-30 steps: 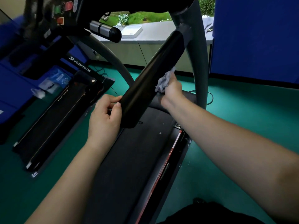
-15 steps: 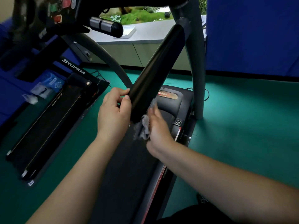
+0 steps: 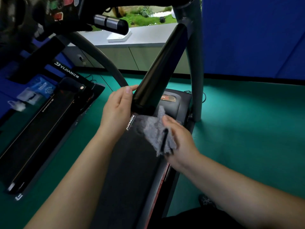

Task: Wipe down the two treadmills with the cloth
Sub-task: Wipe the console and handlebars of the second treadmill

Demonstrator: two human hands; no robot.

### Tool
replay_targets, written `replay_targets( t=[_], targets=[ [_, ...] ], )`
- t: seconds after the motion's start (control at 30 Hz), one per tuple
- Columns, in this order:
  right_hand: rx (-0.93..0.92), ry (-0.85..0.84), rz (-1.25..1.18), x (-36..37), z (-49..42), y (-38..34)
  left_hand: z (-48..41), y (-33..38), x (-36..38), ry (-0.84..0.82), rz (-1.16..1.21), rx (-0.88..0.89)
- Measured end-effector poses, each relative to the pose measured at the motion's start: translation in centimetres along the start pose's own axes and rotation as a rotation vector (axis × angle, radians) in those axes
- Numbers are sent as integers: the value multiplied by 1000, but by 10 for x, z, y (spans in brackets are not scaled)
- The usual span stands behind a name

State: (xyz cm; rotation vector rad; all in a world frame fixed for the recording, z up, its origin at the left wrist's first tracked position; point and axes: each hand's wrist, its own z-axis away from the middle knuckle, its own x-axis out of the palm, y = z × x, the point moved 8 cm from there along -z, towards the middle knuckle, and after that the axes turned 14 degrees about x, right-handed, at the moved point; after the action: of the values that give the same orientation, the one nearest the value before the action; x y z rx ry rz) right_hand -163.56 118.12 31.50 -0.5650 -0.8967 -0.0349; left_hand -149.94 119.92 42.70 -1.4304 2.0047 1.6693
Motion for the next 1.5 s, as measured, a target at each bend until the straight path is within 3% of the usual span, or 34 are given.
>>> replay_targets(
  t=[0.13, 0.17, 0.23, 0.3, 0.33, 0.4, 0.5, 0.57, 0.63, 0.7, 0.77, 1.0, 1.13, 1.23, 1.3, 1.37, 1.43, 1.5],
  targets=[
    [-149, 303, 443, -27, 13, -10, 49, -23, -6, 209, 135, -205],
    [-140, 364, 499, -32, 12, -4, 66, -26, 3, 194, 177, -243],
    [-83, 392, 415, -35, 10, 11, 95, -16, 33, 3, 198, -162],
    [21, 290, 209, -27, 5, 29, 118, -3, 60, -181, 223, -83],
    [81, 217, 130, -20, 4, 36, 124, -3, 66, -193, 258, -101],
    [194, 88, 121, -4, 6, 44, 127, -12, 58, -65, 316, -163],
    [239, -11, 430, 7, 9, 50, 129, -39, 43, 166, 539, -360],
    [146, 77, 701, 7, 13, 34, 131, -53, 39, 324, 752, -477],
    [-28, 287, 808, 2, 15, 1, 135, -57, 28, 496, 824, -519],
    [-183, 410, 717, -4, 13, -33, 132, -46, 11, 594, 790, -456],
    [-247, 422, 654, 1, 5, -57, 111, -28, 2, 594, 720, -320],
    [-221, 395, 673, 16, -20, -84, 59, 4, 52, 544, 488, -48],
    [-224, 401, 685, 13, -25, -86, 81, -52, 95, 332, 521, -322],
    [-224, 381, 665, 12, -27, -88, 102, -67, 77, 474, 588, -418],
    [-225, 382, 669, 11, -28, -89, 94, -48, 51, 582, 665, -323],
    [-228, 371, 658, 12, -28, -90, 72, -15, 27, 586, 693, -131],
    [-238, 362, 643, 14, -27, -90, 45, 15, 12, 500, 505, 8],
    [-244, 343, 604, 15, -27, -90, 18, 23, 5, 404, 248, 27]
  ],
)
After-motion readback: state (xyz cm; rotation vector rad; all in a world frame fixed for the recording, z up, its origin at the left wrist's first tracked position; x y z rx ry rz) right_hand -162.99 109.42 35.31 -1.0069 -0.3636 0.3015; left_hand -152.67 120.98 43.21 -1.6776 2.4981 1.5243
